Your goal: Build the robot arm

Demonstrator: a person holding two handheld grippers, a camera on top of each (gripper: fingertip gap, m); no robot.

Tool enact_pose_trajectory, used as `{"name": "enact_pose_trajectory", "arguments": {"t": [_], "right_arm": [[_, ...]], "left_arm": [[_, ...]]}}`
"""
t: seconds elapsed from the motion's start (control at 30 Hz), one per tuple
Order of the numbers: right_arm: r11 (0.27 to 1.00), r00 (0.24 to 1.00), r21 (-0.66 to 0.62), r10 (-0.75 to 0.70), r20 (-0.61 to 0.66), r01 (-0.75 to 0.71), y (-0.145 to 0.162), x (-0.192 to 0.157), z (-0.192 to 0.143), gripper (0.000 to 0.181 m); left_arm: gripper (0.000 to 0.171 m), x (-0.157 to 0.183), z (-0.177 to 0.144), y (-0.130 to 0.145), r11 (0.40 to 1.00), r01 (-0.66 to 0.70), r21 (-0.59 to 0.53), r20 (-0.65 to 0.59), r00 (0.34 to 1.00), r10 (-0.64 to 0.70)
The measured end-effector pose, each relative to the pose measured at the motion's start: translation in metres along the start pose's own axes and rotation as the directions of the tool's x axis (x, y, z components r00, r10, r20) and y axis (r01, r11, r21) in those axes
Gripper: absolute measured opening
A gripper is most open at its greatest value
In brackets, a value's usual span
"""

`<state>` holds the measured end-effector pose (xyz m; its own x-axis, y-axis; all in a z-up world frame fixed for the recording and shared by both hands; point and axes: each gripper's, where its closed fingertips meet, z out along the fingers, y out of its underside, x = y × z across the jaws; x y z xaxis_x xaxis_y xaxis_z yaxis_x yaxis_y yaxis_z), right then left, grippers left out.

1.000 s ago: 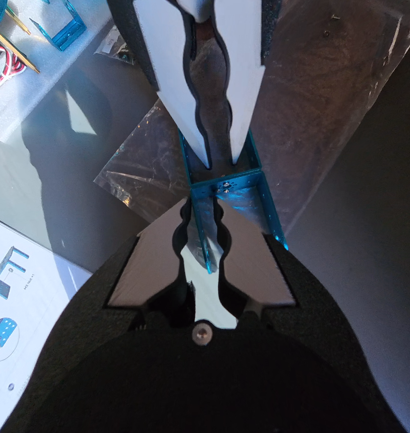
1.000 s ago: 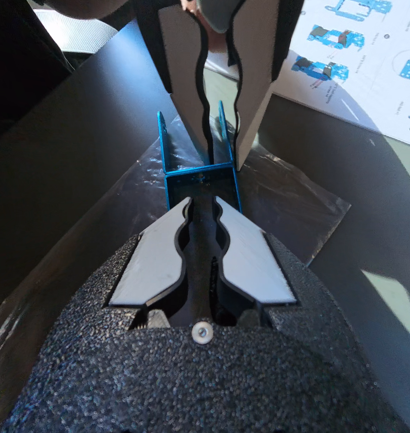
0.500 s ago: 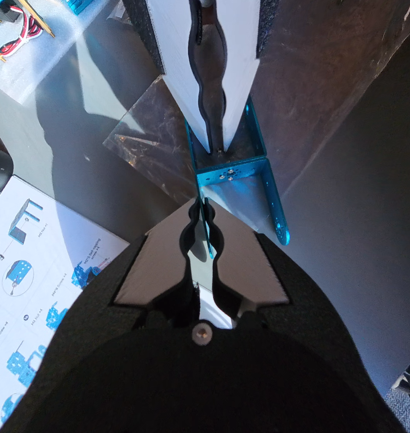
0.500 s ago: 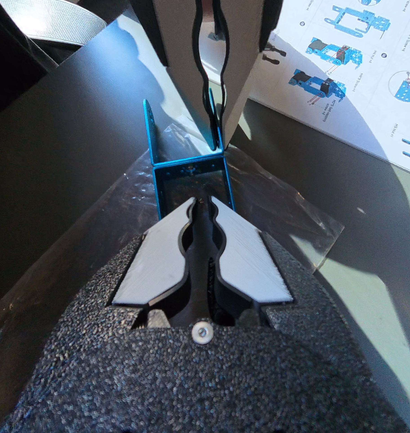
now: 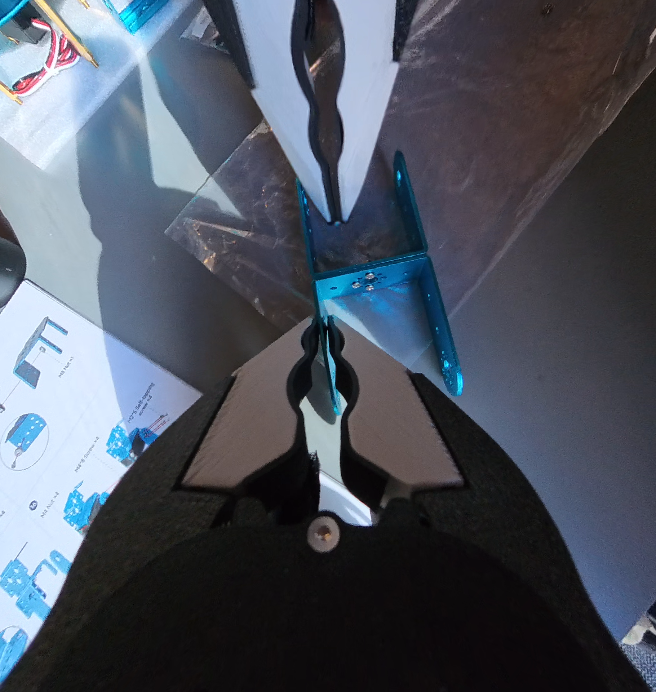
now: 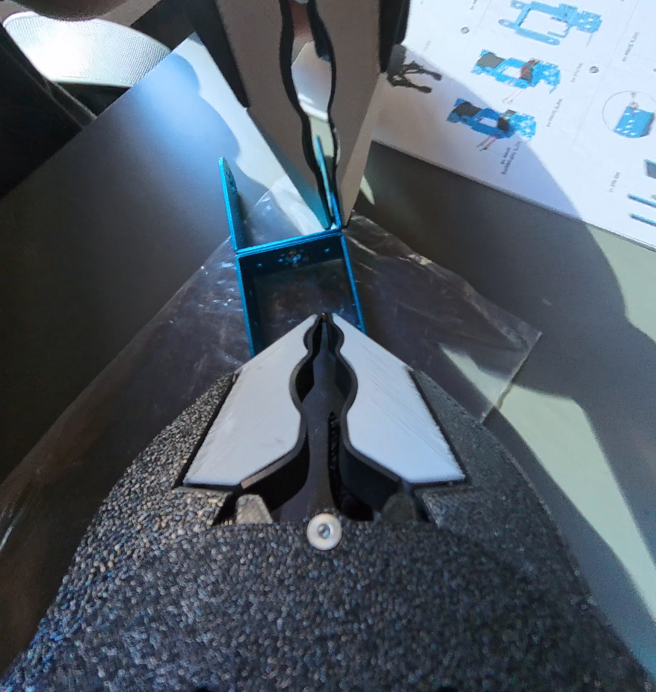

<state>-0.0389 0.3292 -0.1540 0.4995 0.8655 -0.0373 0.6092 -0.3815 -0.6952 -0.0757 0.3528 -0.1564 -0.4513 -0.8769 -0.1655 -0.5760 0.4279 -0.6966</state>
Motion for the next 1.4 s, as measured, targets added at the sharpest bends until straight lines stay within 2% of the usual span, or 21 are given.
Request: {"name": "enact_pose_trajectory", "arguments": {"t": [0.03, 0.1, 0.2, 0.4, 0.7, 1.4], "right_arm": [[1.0, 1.0, 0.02, 0.023, -0.011, -0.023, -0.003, 0.002, -0.002, 0.002], [0.995, 0.995, 0.039, 0.089, 0.048, -0.09, -0.012, -0.006, 0.0, 0.002], [0.988, 0.986, 0.019, 0.154, 0.059, -0.155, -0.016, -0.009, 0.008, 0.002], [0.957, 0.954, -0.033, 0.291, 0.069, -0.29, -0.012, -0.011, 0.012, 0.002], [0.947, 0.942, -0.024, 0.321, 0.096, -0.32, -0.013, -0.012, 0.011, 0.001], [0.934, 0.921, 0.014, 0.35, 0.173, -0.358, -0.015, -0.016, 0.012, 0.003]], "left_arm": [[0.003, 0.001, 0.001, -0.002, 1.0, -0.003, 0.002, 0.001, 1.0, 0.003], [0.005, 0.003, 0.003, -0.004, 1.0, -0.003, -0.001, -0.005, 1.0, 0.003], [0.021, 0.007, 0.006, -0.009, 1.0, -0.001, 0.017, -0.002, 1.0, 0.001], [0.02, 0.01, 0.011, -0.017, 0.998, 0.031, 0.055, -0.012, 0.999, -0.031], [0.015, 0.009, 0.012, -0.019, 0.997, 0.045, 0.055, -0.006, 0.999, -0.044], [0.019, 0.011, 0.013, -0.02, 0.997, 0.044, 0.056, -0.011, 0.999, -0.043]]}}
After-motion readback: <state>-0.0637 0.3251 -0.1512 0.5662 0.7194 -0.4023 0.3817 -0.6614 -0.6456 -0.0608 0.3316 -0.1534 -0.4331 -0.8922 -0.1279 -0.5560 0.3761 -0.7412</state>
